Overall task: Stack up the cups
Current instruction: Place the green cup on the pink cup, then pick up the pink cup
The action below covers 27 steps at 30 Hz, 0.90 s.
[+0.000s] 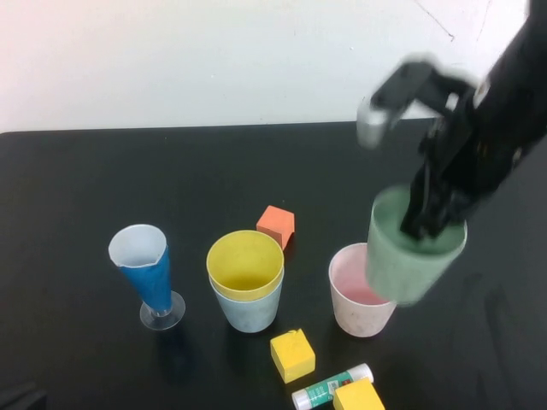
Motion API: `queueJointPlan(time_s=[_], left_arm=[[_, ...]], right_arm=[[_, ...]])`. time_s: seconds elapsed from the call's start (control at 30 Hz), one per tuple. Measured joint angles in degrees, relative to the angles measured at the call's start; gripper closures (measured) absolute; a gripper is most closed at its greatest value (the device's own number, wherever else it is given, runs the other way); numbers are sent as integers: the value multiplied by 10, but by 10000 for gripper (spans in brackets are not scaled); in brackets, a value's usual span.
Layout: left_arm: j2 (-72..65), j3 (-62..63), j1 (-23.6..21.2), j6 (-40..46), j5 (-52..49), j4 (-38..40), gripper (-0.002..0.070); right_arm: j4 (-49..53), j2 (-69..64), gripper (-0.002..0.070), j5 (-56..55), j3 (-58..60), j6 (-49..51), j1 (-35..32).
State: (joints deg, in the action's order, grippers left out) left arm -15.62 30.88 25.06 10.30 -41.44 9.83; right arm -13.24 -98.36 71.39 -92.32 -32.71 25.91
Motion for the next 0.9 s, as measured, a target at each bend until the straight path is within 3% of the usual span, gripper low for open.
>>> queueJointPlan(time_s=[0.6,0.7,0.9], left_arm=[[0,0,0,0,20,19,673],[0,0,0,0,20,20,673],[0,0,0,-2,22,22,673]], right_arm=[[-40,-3,622,-56,31,-38,2],[-42,-16,573,-57,31,-39,2],[-43,-45,399,-62,31,-41,2]])
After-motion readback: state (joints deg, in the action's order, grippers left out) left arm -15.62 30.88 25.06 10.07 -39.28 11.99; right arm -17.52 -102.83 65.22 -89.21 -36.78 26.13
